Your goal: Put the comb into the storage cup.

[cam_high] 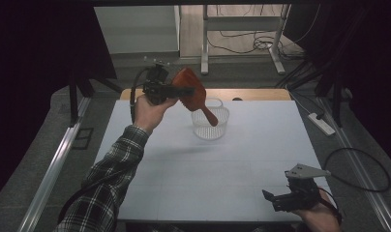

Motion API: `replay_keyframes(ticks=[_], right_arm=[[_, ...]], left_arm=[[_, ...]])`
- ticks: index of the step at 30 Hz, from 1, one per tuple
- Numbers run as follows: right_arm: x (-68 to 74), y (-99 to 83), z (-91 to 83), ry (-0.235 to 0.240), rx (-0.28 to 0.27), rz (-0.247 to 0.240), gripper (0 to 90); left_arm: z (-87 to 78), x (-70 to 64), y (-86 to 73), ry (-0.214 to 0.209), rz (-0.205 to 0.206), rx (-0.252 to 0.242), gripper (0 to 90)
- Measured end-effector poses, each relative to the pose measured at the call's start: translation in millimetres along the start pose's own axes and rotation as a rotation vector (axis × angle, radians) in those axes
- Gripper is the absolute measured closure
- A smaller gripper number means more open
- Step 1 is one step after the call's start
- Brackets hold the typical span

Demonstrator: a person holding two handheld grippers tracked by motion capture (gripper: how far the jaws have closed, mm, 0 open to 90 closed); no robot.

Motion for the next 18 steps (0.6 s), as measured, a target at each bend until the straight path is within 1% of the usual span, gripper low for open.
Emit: replay_keyframes(ticks=[3, 9, 18], right_arm=[[-1.2, -3.4, -3.9, -0.004, -0.004, 0.015, 0.0], [-3.7, -7.3, -9.2, -0.017, -0.01, 0.038, 0.0], [-3.9, -9.0, -10.2, -0.022, -0.003, 0.04, 0.0]], left_arm=[[2.1, 3.2, 1.1, 0.015, -0.004, 0.004, 59.0], [6.5, 7.8, 3.7, 0.029, -0.008, 0.008, 58.9], [15.4, 13.9, 5.2, 0.044, -0.023, 0.008, 58.9]])
Point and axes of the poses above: each handheld gripper's, and its own axes: z roughly forward along the jaws, y roughly out of its top, x roughly to its left, the point moved 9 cm from there along z, roughly forward along the jaws, and after that the axes turned 13 degrees about z, right-handed, at the moved point
